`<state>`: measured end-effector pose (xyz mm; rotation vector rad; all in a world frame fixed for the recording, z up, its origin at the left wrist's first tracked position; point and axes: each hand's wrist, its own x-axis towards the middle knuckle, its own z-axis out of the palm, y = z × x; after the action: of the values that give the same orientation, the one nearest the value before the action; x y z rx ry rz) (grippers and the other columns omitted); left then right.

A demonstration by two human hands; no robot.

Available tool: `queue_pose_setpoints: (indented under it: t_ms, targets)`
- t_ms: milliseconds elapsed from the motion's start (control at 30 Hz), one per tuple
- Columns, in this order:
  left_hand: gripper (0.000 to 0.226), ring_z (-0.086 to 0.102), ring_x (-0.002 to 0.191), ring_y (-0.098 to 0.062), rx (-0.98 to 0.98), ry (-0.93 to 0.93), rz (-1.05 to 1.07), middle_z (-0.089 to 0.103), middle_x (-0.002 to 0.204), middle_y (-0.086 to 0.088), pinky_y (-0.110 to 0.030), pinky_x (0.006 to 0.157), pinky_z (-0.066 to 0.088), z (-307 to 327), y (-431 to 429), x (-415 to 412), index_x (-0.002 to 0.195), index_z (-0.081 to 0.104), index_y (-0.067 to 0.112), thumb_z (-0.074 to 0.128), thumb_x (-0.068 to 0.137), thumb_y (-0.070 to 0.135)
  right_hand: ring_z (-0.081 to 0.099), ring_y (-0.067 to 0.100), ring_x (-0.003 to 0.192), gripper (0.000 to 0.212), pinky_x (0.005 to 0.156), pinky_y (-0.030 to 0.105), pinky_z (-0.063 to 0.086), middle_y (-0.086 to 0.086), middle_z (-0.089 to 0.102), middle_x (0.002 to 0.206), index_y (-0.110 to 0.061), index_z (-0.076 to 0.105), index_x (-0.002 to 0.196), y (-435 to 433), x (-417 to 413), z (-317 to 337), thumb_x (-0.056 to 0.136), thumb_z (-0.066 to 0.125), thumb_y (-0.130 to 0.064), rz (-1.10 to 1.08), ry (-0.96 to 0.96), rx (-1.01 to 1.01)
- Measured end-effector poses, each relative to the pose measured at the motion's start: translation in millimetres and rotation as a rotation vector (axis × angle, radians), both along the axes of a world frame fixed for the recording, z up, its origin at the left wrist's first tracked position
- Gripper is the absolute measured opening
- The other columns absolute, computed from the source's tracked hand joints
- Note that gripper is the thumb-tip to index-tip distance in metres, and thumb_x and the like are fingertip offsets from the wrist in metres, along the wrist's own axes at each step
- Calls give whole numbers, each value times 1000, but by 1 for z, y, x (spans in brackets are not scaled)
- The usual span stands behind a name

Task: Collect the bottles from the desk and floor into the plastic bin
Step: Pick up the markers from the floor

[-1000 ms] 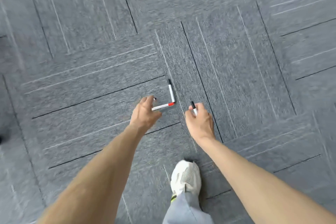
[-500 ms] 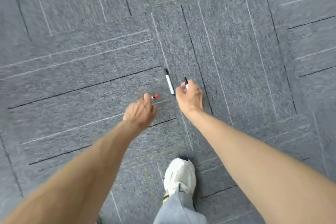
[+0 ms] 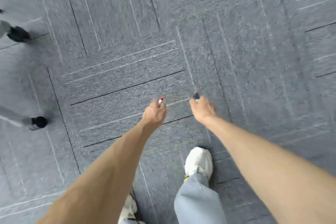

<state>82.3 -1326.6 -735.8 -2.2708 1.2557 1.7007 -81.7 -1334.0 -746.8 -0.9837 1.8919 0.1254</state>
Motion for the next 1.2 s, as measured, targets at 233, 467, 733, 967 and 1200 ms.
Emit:
queue_pose_setpoints:
  t_ms: [233, 467, 733, 967, 1200]
  targets:
    - [72, 48, 54, -20, 60, -57, 153, 52, 72, -11, -28, 54, 47, 180, -7, -54, 86, 60, -2, 34, 91, 65, 60, 33, 113, 38, 77, 32, 45, 12, 53, 112, 1, 39, 132, 21, -32, 202, 108, 29, -28, -249, -194, 104]
    - [49, 33, 45, -19, -26, 91, 170, 39, 50, -2, -23, 47, 36, 369, -20, -115, 52, 36, 15, 35, 86, 51, 60, 38, 110, 49, 87, 44, 50, 23, 59, 122, -2, 48, 129, 32, -73, 369, 105, 31, -40, -556, -175, -100]
    - [55, 25, 33, -11, 72, 333, -113, 32, 42, 4, -15, 40, 24, 537, 67, -101, 49, 33, 22, 53, 91, 51, 44, 13, 62, 34, 61, 29, 38, -6, 48, 74, -23, 52, 86, 150, -71, 527, 99, 36, -50, -853, -212, -344]
    - [39, 30, 35, -11, -86, 357, -464, 35, 53, -1, -13, 34, 25, 651, 163, -89, 62, 38, 16, 44, 99, 27, 39, 8, 56, 37, 55, 25, 29, -10, 45, 62, -22, 55, 76, 308, -57, 650, 102, 38, -42, -1094, -30, -586]
    - [26, 34, 42, -17, -76, 420, -649, 37, 61, -5, -11, 33, 28, 708, 308, -143, 74, 40, 12, 44, 95, 27, 44, 16, 49, 36, 48, 27, 35, -3, 48, 61, -19, 53, 78, 470, -36, 729, 105, 37, -38, -1441, 63, -805]
